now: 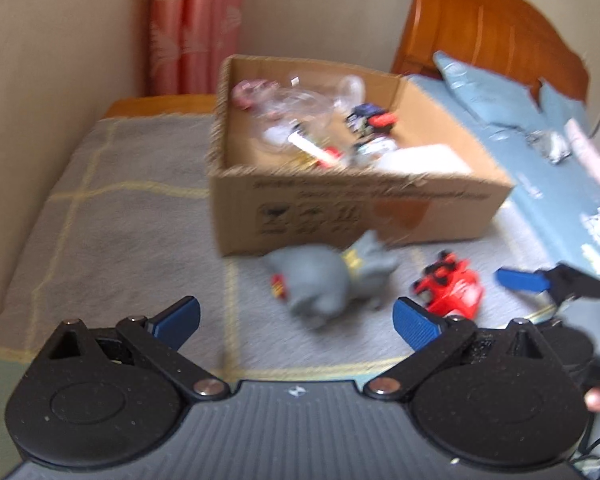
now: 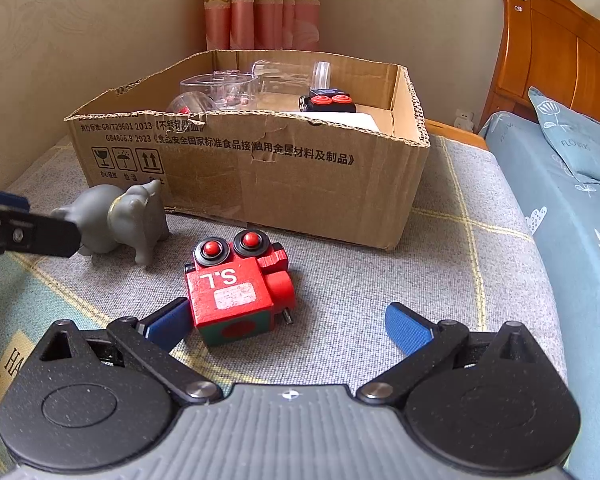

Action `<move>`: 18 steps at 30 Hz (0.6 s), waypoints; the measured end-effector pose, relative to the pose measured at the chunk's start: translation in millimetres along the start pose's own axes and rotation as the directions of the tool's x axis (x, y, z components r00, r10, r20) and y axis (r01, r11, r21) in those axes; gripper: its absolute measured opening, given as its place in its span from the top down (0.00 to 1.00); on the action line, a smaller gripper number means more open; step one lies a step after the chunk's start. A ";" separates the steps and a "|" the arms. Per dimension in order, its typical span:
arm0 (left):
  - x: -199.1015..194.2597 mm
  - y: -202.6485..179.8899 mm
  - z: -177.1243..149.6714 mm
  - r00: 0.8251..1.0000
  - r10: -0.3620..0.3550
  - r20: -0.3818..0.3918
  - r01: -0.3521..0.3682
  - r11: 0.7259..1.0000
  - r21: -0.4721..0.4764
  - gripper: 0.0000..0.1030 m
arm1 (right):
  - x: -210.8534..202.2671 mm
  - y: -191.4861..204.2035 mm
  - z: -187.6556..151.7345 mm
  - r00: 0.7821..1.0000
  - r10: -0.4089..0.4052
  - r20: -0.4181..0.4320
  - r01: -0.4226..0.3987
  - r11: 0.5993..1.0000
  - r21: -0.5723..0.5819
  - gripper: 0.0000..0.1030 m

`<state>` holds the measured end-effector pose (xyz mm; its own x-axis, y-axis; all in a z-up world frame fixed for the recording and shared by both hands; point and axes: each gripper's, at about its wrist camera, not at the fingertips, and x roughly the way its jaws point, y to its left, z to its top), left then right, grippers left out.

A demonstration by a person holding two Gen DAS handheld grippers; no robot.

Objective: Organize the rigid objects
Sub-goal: 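Grasp the grey cat toy with the left tool while the right tool grasps the red 'SL' train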

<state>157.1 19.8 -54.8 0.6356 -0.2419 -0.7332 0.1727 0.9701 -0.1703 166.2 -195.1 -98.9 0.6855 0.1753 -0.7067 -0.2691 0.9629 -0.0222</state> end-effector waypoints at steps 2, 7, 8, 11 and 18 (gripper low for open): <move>4.1 -5.8 6.9 1.000 -0.004 0.012 0.004 1.000 -0.001 0.01 | 0.0 -0.1 0.0 1.000 0.000 0.001 0.000 1.000 0.000 0.00; 27.8 -17.8 18.7 1.000 0.007 0.010 -0.006 0.999 -0.031 0.01 | 0.1 0.4 -0.2 1.000 0.000 0.004 0.000 1.000 -0.001 0.00; 32.4 -20.1 18.6 1.000 0.009 0.009 -0.009 0.999 -0.032 0.01 | 0.1 0.4 -0.3 1.000 0.000 0.005 0.000 1.000 -0.001 0.00; 46.2 -24.4 15.6 0.998 0.056 -0.016 -0.056 0.998 -0.035 0.01 | 0.0 0.2 -0.4 1.000 0.001 0.009 -0.001 1.000 -0.001 0.00; 40.2 -11.4 0.6 0.996 0.088 -0.034 -0.088 0.996 -0.011 0.01 | 0.4 -1.1 -2.2 1.000 0.012 0.018 -0.011 1.000 -0.012 0.00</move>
<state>181.0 -1.0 -82.0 0.6224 -0.1549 -0.7672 0.1079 0.9878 -0.1120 165.2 -196.5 -100.7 0.6946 0.1902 -0.6938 -0.2850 0.9583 -0.0226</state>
